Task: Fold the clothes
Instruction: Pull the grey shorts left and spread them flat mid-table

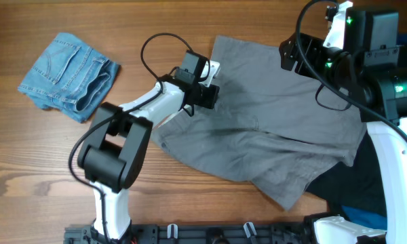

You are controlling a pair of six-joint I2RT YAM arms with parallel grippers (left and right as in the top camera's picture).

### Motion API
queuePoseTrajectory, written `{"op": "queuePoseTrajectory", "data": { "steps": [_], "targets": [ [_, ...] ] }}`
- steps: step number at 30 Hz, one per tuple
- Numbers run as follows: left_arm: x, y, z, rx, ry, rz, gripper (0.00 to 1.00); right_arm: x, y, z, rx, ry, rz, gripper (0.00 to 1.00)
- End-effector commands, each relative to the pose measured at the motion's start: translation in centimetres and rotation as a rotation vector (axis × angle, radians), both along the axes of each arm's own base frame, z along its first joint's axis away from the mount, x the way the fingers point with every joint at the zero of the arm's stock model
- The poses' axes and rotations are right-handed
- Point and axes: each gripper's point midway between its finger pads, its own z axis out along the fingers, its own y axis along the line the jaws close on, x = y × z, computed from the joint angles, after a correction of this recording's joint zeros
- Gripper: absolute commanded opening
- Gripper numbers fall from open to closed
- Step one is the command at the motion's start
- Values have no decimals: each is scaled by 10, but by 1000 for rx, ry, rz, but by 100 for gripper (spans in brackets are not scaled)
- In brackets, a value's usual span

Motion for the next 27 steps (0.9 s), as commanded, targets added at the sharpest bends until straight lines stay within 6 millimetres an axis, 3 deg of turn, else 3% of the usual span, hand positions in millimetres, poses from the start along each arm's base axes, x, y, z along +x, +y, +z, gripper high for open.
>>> {"op": "queuePoseTrajectory", "data": {
  "steps": [1, 3, 5, 7, 9, 10, 12, 15, 16, 18, 19, 22, 24, 25, 26, 27],
  "targets": [
    [2, 15, -46, 78, 66, 93, 4, 1, 1, 0, 16, 6, -3, 91],
    [8, 77, -71, 275, 108, 347, 4, 1, 1, 0, 12, 7, -2, 91],
    [16, 162, -75, 456, 121, 577, 4, -2, -6, -6, -19, 30, -30, 91],
    [17, 242, -77, 462, 207, 775, 4, -11, -19, -18, -77, 91, -72, 91],
    [15, 291, -76, 294, 314, 880, 4, -19, -25, -32, -115, 161, -90, 91],
    [17, 301, -71, 216, 331, 892, 4, -19, -25, -38, -119, 186, -87, 91],
    [24, 317, -42, 79, 314, 919, 4, -19, -24, -57, -133, 262, -74, 90],
    [37, 312, 7, 28, 195, 831, 6, -6, -9, -89, -143, 345, 48, 83],
    [39, 305, 33, 28, 134, 794, 11, 8, 0, -110, -131, 382, 95, 73],
    [41, 296, 65, 23, 66, 758, 17, 29, 4, -133, -132, 395, 99, 57],
    [40, 291, 85, 14, 28, 748, 21, 49, 8, -151, -129, 390, 98, 46],
    [22, 269, 142, -4, -50, 703, 29, 104, 29, -206, -68, 349, 139, 18],
    [6, 258, 164, -9, -67, 682, 32, 125, 40, -238, -30, 340, 163, 13],
    [-1, 255, 173, -11, -73, 675, 33, 131, 43, -258, -19, 349, 171, 22],
    [-8, 253, 180, -12, -75, 671, 34, 131, 45, -278, -15, 385, 176, 69],
    [-15, 251, 185, -10, -72, 667, 37, 126, 48, -296, -10, 421, 208, 81]
  ]
}}
